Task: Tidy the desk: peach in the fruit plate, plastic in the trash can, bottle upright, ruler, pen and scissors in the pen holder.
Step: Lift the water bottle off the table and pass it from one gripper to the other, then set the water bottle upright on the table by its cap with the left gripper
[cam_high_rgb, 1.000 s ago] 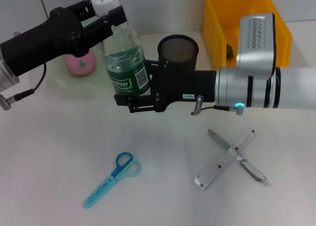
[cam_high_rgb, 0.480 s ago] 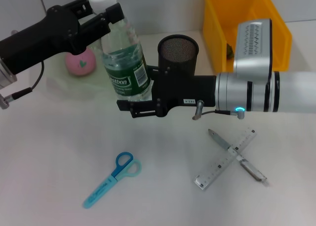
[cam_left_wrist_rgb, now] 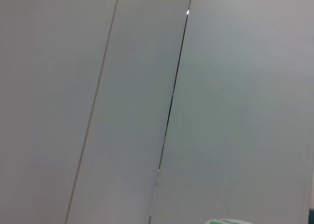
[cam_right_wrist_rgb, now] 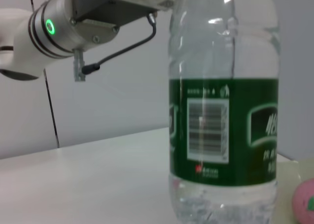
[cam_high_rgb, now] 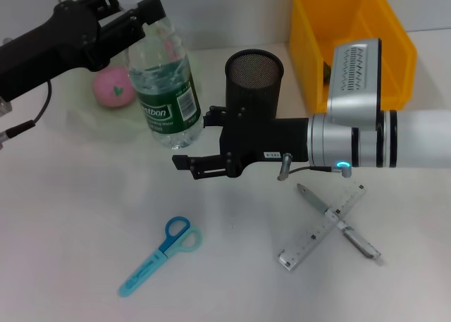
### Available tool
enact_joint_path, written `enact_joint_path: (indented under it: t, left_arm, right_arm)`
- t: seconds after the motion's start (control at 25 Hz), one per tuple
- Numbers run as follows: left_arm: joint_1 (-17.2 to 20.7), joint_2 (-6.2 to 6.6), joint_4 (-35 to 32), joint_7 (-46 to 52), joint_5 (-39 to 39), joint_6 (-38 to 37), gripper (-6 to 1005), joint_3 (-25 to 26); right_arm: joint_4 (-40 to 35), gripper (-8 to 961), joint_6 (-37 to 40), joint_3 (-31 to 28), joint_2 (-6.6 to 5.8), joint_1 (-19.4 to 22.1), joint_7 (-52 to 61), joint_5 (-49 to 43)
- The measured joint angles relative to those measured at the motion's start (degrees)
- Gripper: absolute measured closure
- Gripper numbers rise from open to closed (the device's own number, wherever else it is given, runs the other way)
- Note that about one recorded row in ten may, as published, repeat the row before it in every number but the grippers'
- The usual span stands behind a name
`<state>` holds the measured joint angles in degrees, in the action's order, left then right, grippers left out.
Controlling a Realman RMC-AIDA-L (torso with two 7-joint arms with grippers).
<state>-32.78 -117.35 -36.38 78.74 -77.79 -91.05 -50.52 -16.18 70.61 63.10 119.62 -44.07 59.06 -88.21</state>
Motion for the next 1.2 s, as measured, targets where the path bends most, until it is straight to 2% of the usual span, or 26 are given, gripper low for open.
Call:
enact_joint_path:
  t: [0.36,0.64,0.8,0.88,0.96,1.2]
  left_arm:
    - [1.9,0.62,0.07,-1.44,-0.04,1.85,556,1.58]
    - [4.33,0.29,0.54,-4.76,-0.28,4.99,556,2.99]
    - [4.82,0.06,3.53,-7.82,-0.13,5.44,556,3.45]
    - [4.85,0.01,4.44,-8.69,-0.11,5.48,555,3.72]
    - [4.87,-0.7,7.07,-12.11,-0.07,5.75,555,4.81]
    - [3.96,-1.1,12.03,-17.21,1.88,6.37,555,5.42]
  right_arm:
    - [-0.79,145,-0.72,-0.49,0.21,2.88,-2.94,1.29]
    - [-1.96,145,-0.61,-0.57,-0.18,6.56,-8.02,10.63]
    - [-3.68,145,-0.31,-0.63,-0.25,8.31,-8.92,15.14]
    - [-4.11,145,-0.32,-0.95,-0.24,8.56,-8.93,16.25]
    - [-4.27,145,-0.34,-1.4,-0.23,8.68,-8.97,18.36]
    - [-4.35,145,-0.44,-1.4,-0.24,8.74,-10.33,23.21]
